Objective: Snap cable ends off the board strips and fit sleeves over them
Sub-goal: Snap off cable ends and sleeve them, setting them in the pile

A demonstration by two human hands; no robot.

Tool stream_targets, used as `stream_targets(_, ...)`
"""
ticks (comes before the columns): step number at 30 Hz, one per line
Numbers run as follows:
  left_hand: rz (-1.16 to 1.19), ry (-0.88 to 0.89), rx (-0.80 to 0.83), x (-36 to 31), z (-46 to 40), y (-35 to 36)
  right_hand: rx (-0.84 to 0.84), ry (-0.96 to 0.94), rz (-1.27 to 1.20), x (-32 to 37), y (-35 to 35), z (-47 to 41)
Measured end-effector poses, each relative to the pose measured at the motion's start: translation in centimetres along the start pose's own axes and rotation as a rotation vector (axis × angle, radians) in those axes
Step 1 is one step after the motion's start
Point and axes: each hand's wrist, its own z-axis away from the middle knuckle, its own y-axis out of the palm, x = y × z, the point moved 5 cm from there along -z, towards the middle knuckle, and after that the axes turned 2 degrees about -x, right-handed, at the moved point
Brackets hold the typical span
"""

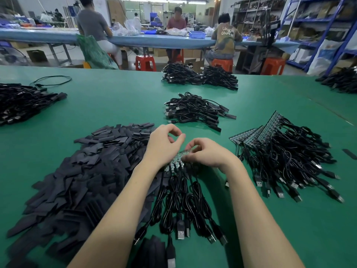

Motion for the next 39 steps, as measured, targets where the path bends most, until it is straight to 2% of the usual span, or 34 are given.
stream_targets(4, 0.146, -0.083, 0.048, -0.1, -0.2, 0.0, 0.035, 0.037, -0.569, -1.4, -0.6, 0.3)
stream_targets(8, 0.450, -0.293, 0.284, 0.2, 0.3, 0.7, 0.047, 0.053, -0.966, -1.4, -0.3, 0.2)
stream_targets(10, 0.574, -0.367, 0.364, 0.2, 0.8, 1.1, 0.040, 0.057, -1.027, -1.2, -0.2, 0.1)
stream_targets(13, 0.721, -0.476, 0.392, 0.0, 1.3, 1.1, 0.029, 0.102, -0.983, -1.5, 0.1, -0.2)
stream_targets(16, 0.809, -0.531, 0.422, 0.1, 1.4, 1.2, 0.040, 0.135, -0.952, -1.8, 0.4, -0.2)
stream_targets(21, 0.950, -0.572, 0.481, -0.2, 1.8, 1.4, 0.060, 0.182, -1.085, -2.3, 0.4, -0.4)
stream_targets(25, 1.016, -0.568, 0.534, -0.3, 1.9, 1.6, 0.084, 0.187, -1.238, -2.1, 0.8, -0.3)
stream_targets(29, 1.050, -0.567, 0.537, -0.2, 1.8, 1.4, 0.201, 0.117, -1.393, -1.1, 1.6, -0.4)
stream_targets(35, 1.090, -0.527, 0.581, 0.0, 1.7, 1.0, 0.300, 0.015, -1.488, 0.4, 2.5, 0.3)
stream_targets(39, 1.123, -0.511, 0.607, 0.0, 1.7, 0.8, 0.363, 0.030, -1.579, 1.0, 2.8, 0.9)
